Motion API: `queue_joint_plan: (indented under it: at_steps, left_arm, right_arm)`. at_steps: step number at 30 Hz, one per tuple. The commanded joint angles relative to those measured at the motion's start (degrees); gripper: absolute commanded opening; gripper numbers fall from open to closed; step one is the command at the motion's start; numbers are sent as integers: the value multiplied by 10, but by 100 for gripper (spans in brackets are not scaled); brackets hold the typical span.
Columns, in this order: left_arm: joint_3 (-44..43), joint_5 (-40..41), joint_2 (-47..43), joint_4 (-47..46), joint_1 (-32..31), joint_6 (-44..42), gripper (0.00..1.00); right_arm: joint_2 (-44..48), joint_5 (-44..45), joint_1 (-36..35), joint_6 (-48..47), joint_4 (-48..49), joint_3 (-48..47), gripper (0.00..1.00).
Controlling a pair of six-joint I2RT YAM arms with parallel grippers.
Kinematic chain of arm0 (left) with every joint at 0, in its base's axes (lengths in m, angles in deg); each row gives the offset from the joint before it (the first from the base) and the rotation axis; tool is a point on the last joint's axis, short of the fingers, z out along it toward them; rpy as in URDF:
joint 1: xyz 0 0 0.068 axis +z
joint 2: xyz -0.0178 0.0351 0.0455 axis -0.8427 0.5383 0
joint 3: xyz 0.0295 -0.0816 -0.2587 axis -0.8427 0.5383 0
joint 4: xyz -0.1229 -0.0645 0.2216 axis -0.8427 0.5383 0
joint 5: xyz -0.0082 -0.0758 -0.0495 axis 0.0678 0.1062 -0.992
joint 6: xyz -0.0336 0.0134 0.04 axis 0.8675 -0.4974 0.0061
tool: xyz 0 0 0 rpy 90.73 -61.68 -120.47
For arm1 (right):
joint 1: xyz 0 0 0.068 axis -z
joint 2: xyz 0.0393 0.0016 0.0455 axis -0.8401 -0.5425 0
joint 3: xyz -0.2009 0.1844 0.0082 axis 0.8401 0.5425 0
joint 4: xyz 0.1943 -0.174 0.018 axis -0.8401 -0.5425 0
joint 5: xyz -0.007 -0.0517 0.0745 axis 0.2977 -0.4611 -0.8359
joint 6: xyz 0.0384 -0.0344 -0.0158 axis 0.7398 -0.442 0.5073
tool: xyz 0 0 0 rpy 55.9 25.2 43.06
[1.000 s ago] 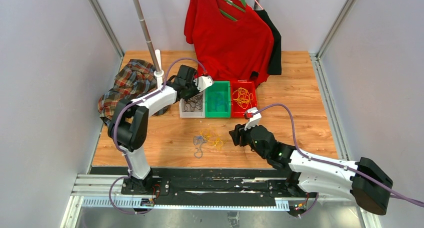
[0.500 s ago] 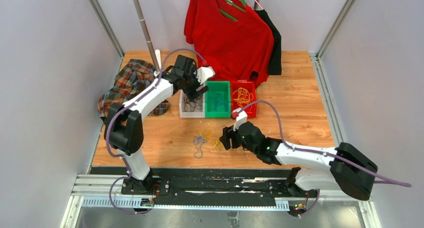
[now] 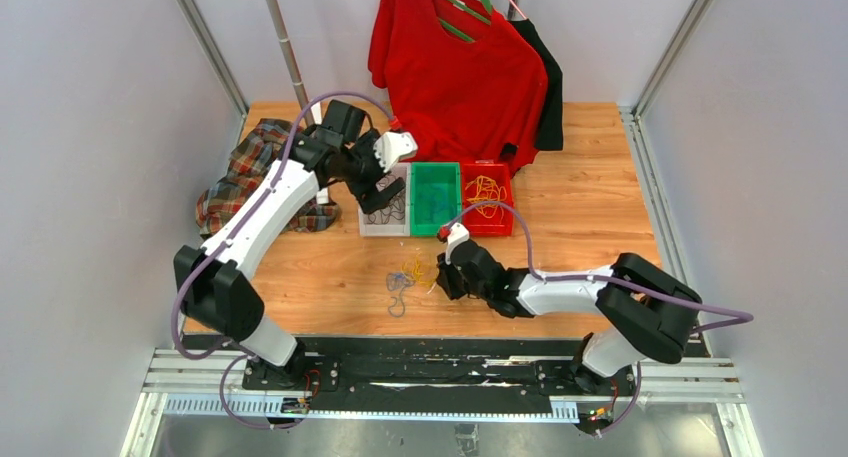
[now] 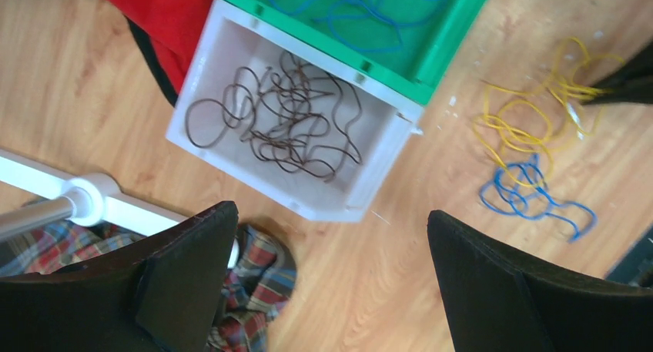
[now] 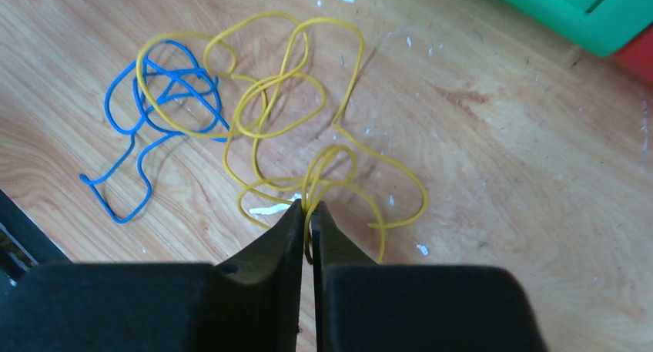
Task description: Untangle the cables
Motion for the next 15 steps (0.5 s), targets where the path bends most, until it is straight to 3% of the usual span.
queue_joint_plan:
  at_steps: [1,9,15]
  left_arm:
    - [43,-43,-53,47,7,4,98]
    - [136,-132,-103,47,7,-28,99]
    - [149,-144,-89,47,6,-13,97]
  right_arm:
    - [33,20,20,10,-17,-28,1]
    - [178,15,54,6,-90,-39,1]
    - [267,37,104,-13,-110,-49,1]
